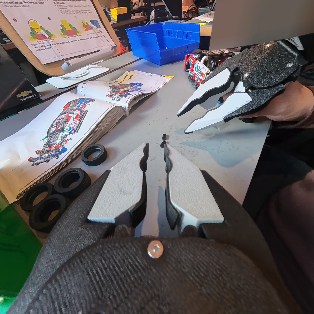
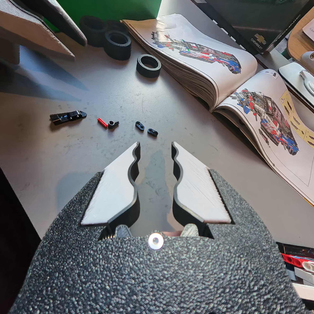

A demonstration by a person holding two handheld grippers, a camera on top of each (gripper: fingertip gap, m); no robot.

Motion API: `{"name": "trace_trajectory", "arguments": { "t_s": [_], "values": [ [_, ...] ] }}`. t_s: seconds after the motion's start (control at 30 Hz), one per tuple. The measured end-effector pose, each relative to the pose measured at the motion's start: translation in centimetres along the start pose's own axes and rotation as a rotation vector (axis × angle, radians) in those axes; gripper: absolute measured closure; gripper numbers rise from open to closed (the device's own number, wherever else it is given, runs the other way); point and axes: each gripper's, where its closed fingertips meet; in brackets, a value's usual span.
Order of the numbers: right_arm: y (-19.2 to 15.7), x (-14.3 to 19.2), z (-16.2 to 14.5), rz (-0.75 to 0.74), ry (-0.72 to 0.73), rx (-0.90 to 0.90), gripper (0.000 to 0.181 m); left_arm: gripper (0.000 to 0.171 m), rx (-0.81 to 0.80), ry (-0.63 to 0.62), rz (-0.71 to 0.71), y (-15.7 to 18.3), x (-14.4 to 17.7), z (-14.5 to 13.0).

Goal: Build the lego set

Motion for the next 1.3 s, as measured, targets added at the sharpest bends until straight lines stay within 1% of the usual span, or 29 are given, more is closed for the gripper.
{"name": "trace_trajectory", "arguments": {
  "t_s": [0.37,0.6,0.73,0.87,0.97,1.1,1.3],
  "values": [
    [-0.4,-0.1,-0.2,0.034,-0.018,0.004,0.144,0.159,0.011,0.004,0.025,-0.5,-0.1,0.0],
    [-0.5,-0.2,-0.4,0.072,-0.035,-0.029,0.143,0.161,0.027,0.010,0.047,-1.0,-0.1,0.1],
    [-0.7,-0.4,-0.6,0.109,-0.060,-0.057,0.143,0.167,0.057,0.025,0.101,-2.1,0.2,0.1],
    [-1.0,-0.5,-0.5,0.165,-0.065,-0.085,0.143,0.168,0.089,0.011,0.101,-2.4,0.1,-0.2],
    [-1.4,-0.7,-0.4,0.185,-0.067,-0.058,0.143,0.168,0.100,-0.025,0.105,-2.6,-0.3,-0.7],
    [-2.3,-1.0,-0.7,0.194,-0.082,0.033,0.144,0.168,0.103,-0.032,0.128,-2.9,-0.3,-0.8],
    [-2.1,-0.6,-0.1,0.218,-0.049,-0.016,0.143,0.167,0.105,-0.036,0.147,-3.2,-0.3,-0.9]
  ]
}}
Point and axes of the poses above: each gripper's, where its closed fingertips meet, x back along the fingers, z out of its top, y = z × x across the jaws, and after that the axes turned 12 degrees about -x, right-handed
